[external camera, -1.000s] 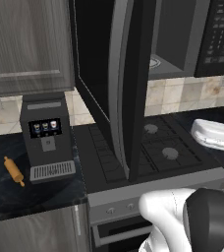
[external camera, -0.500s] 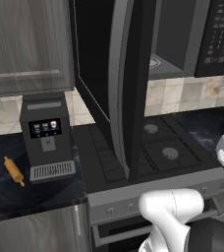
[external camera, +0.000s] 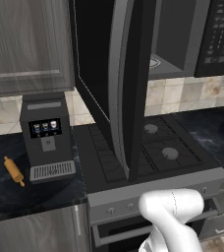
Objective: Pick the mug from the counter and place it inside the microwave. Then close the microwave.
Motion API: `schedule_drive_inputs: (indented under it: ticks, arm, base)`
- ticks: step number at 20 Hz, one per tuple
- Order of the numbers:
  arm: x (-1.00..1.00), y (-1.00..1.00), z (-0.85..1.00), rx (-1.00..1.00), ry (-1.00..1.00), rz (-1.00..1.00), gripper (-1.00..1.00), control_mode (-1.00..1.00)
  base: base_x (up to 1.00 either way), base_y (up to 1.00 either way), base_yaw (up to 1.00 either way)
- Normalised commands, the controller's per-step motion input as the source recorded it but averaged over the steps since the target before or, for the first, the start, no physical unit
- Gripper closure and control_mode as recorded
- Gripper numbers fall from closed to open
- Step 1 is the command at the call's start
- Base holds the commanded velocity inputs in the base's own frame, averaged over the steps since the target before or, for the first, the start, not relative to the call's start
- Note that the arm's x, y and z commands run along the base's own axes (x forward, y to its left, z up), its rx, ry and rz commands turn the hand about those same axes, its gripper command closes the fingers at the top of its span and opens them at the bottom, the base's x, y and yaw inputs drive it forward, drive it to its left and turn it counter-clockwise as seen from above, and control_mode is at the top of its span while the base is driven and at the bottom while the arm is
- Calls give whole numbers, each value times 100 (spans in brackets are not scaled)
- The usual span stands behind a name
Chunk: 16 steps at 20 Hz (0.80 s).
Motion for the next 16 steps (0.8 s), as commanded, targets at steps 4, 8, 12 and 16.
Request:
schedule_drive_inputs:
  ticks: [4,8,12,16]
  arm:
    - [-54,29,0,0,-9,0,-100,-100]
    - [-62,47,0,0,-8,0,-100,-100]
    - [-38,55,0,-3,-2,-1,-100,-100]
    - [-18,56,0,-5,0,-3,-100,-100]
  base:
    - [0,0,0]
    - [0,0,0]
    - [0,0,0]
    - [0,0,0]
